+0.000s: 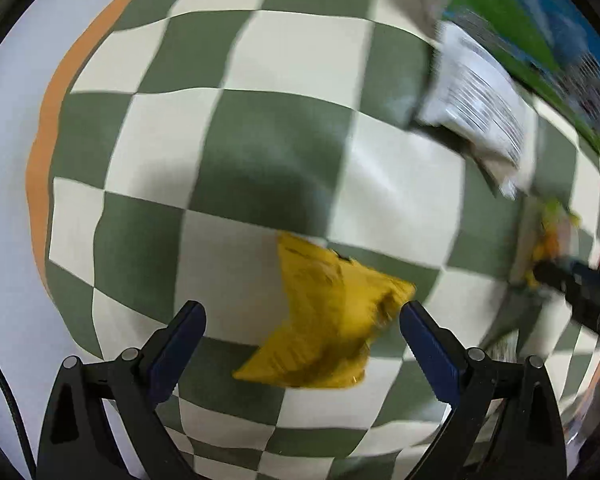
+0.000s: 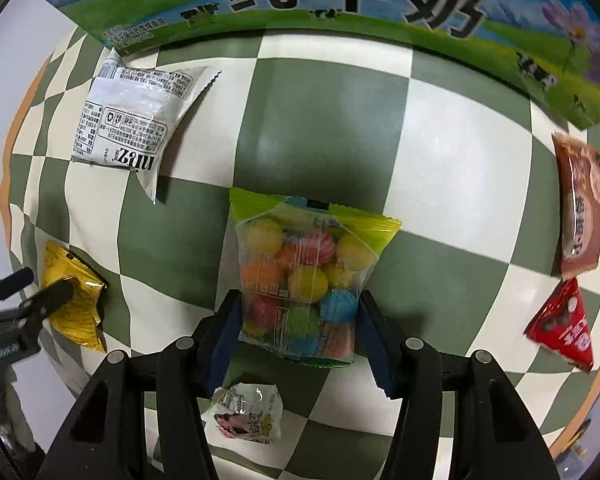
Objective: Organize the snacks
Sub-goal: 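Grasp the yellow chip bag with the left tool while the right tool grasps the colourful candy-ball bag, then carry both bags into the cardboard box and open both tools to release, then grasp the white printed packet with the left tool while the right tool grasps the brown cookie packet, then carry both packets into the cardboard box and open both tools to release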
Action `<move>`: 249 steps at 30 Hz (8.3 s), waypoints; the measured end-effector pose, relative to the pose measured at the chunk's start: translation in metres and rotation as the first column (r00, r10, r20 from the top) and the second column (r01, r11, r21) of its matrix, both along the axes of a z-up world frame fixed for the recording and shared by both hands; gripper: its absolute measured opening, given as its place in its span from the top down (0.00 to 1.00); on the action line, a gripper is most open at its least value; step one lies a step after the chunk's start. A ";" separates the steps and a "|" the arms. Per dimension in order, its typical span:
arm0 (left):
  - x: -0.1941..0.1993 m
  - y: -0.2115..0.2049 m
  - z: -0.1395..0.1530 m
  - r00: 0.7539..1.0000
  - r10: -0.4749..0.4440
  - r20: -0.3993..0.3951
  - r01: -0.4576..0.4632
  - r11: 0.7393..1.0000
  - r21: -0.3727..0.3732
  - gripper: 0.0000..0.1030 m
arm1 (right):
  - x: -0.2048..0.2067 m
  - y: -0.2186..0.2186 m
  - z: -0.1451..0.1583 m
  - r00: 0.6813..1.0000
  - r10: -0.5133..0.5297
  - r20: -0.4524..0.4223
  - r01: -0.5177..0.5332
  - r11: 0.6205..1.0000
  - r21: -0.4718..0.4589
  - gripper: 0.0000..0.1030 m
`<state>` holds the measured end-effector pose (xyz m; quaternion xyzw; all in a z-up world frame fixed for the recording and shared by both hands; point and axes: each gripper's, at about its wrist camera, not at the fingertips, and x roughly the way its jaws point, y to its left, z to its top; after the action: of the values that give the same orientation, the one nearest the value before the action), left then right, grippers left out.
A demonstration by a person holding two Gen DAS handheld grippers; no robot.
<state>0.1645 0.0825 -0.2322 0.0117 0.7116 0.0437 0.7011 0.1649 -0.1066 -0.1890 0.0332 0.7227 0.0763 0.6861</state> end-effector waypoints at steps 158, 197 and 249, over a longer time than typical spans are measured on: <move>0.135 -0.104 -0.002 0.997 -0.049 0.055 0.051 0.998 -0.032 0.28 | 0.054 -0.207 0.022 0.926 -0.329 0.185 0.348 0.934 -0.081 0.21; 0.020 -0.147 0.007 0.996 -0.090 -0.002 0.088 0.977 -0.193 0.52 | -0.031 -0.130 0.027 0.955 -0.277 0.102 0.270 0.960 0.080 0.43; 0.331 -0.153 0.099 0.992 -0.111 0.054 0.120 0.973 -0.197 0.24 | 0.275 -0.125 0.118 0.962 -0.208 0.178 0.211 0.978 0.002 0.17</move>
<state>0.4952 -0.0706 -0.1329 -0.0181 0.6956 -0.0685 0.7150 0.4401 -0.2315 -0.0708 0.0965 0.6517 -0.0001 0.7523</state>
